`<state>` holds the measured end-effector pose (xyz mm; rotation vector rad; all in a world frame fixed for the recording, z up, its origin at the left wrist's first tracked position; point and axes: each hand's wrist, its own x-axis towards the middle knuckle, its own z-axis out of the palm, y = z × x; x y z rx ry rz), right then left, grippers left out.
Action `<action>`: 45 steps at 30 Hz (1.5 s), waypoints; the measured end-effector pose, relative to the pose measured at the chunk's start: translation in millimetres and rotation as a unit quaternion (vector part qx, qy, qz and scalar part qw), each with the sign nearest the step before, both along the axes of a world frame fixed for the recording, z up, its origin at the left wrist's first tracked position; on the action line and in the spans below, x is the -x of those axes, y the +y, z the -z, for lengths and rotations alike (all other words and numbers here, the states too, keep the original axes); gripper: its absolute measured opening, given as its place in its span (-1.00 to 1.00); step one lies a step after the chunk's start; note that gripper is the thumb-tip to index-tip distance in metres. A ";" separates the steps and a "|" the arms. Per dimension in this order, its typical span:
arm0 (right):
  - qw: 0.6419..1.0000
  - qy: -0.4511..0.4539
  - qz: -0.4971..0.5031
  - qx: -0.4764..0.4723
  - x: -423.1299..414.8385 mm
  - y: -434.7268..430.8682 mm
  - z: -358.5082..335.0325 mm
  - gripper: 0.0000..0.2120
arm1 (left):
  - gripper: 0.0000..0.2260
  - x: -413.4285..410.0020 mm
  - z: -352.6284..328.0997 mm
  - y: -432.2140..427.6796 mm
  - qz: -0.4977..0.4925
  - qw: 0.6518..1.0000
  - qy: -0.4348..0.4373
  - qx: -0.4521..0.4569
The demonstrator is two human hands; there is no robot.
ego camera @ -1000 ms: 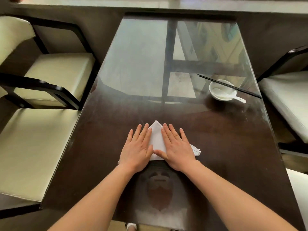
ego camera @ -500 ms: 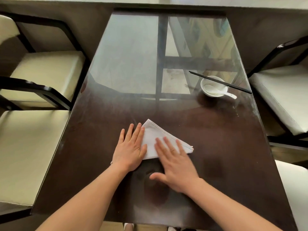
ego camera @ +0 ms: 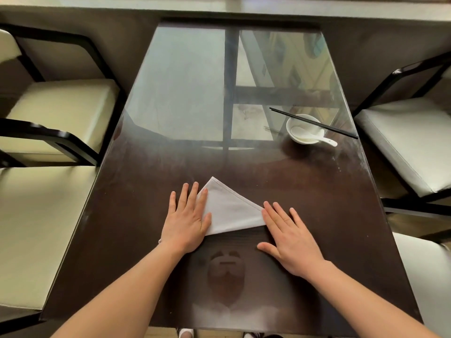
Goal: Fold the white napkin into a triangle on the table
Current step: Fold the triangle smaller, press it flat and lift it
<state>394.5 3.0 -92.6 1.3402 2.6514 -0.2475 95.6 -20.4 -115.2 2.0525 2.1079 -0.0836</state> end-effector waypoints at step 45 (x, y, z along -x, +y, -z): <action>0.944 0.217 0.232 0.090 24.4 36.7 -22.8 -0.71 | -0.49 6.1 -30.0 -73.9 -0.137 0.981 -0.061 -0.121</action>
